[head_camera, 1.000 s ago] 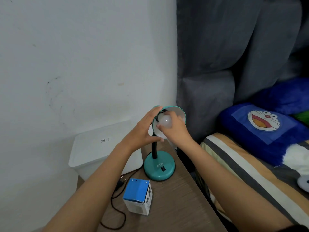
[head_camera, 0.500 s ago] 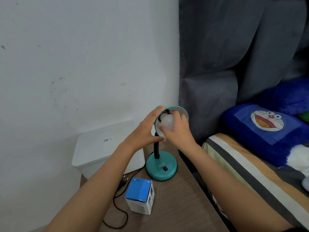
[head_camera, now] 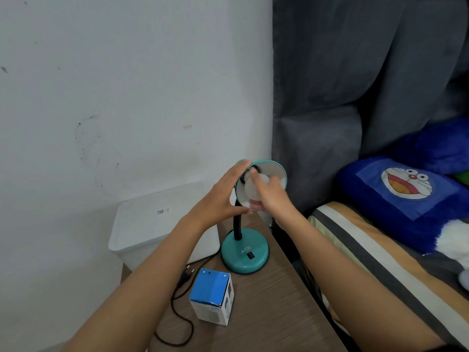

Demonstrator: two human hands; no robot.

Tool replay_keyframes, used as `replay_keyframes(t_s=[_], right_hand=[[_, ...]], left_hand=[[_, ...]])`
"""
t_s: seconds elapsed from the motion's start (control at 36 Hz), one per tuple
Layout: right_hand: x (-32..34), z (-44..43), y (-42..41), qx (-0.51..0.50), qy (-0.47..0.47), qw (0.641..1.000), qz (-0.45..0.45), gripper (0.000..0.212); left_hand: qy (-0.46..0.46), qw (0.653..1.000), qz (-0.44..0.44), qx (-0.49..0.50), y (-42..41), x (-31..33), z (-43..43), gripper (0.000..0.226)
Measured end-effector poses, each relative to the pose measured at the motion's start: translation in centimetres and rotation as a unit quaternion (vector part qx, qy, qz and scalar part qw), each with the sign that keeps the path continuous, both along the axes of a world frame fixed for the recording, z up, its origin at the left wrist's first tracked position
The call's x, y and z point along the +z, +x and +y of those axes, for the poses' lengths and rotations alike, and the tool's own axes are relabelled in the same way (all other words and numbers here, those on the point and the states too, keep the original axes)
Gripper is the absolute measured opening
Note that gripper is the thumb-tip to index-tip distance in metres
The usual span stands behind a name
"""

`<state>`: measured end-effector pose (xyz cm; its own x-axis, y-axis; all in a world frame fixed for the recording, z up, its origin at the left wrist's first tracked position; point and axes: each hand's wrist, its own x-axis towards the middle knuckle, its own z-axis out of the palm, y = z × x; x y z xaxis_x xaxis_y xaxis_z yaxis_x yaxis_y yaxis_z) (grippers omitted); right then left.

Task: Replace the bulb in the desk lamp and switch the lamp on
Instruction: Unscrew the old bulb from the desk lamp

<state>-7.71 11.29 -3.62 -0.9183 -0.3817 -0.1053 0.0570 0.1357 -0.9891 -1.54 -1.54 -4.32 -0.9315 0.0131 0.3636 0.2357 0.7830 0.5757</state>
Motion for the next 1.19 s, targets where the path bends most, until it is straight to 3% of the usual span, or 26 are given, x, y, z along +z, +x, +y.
replay_keyframes(t_s=[0.03,0.06,0.11,0.19,0.28,0.33,0.42,0.47,0.56,0.64,0.69,0.75,0.83,0.92,0.97,1.03,1.08,1.19], right_hand=[[0.2,-0.1,-0.1,0.003,-0.018,0.999,-0.043,0.061],[0.4,-0.2,-0.1,0.007,-0.005,1.0,-0.03,0.059],[0.4,-0.2,0.1,0.013,0.072,0.994,0.085,0.057],[-0.5,0.1,0.0,0.024,0.195,0.945,0.26,0.059],[-0.8,0.6,-0.1,0.029,0.209,0.923,0.322,0.058],[-0.8,0.5,-0.4,0.028,0.175,0.946,0.272,0.058],[0.4,0.4,-0.5,0.024,0.082,0.994,0.068,0.063],[0.8,0.3,-0.8,0.029,0.091,0.992,0.081,0.057],[0.6,0.3,-0.4,0.041,0.2,0.954,0.221,0.056],[-0.3,0.6,0.1,0.038,0.302,0.878,0.371,0.054],[-0.9,0.7,0.1,0.038,0.303,0.865,0.398,0.054],[-1.0,0.6,0.2,0.025,0.232,0.905,0.355,0.056],[-0.2,0.3,0.3,-0.023,0.084,0.978,0.189,0.055],[0.6,-0.1,-0.3,-0.006,0.025,0.999,-0.026,0.077],[0.6,-0.2,-0.8,0.012,-0.003,0.997,-0.082,0.091],[1.0,0.1,-0.5,0.008,0.025,0.999,-0.035,0.08],[0.8,0.2,-0.5,-0.006,0.093,0.993,0.07,0.062],[0.0,0.1,-0.1,-0.021,0.228,0.936,0.268,0.057]], left_hand=[[0.001,1.0,0.0,0.001,0.0,0.0,0.0,0.103],[0.005,1.0,-0.001,0.002,0.0,-0.1,0.0,0.103],[0.013,1.0,-0.004,0.005,0.0,-0.2,-0.1,0.105],[0.012,1.0,-0.004,0.002,0.0,-0.3,-0.2,0.104],[0.013,1.0,-0.007,0.001,-0.1,-0.2,0.0,0.103],[0.011,1.0,-0.008,0.001,-0.1,-0.2,0.0,0.104],[0.006,1.0,-0.007,0.0,0.0,-0.2,-0.1,0.105],[0.004,1.0,-0.006,-0.001,0.0,-0.2,-0.2,0.106],[0.0,1.0,-0.007,0.0,0.0,-0.1,-0.1,0.106],[0.01,1.0,-0.008,0.0,0.0,-0.1,0.1,0.105],[0.016,1.0,-0.009,-0.002,0.1,0.0,0.1,0.103],[0.017,1.0,-0.01,-0.002,0.1,0.0,0.1,0.103],[0.008,1.0,-0.01,0.001,0.0,-0.1,-0.1,0.105],[0.002,1.0,-0.01,0.002,0.0,-0.1,-0.1,0.105],[0.001,1.0,-0.011,0.001,0.0,-0.1,-0.2,0.106],[0.0,1.0,-0.012,0.001,0.0,-0.1,-0.2,0.107],[-0.002,1.0,-0.014,0.0,0.0,-0.1,-0.2,0.108],[-0.005,1.0,-0.012,-0.003,-0.1,-0.1,-0.1,0.108]])
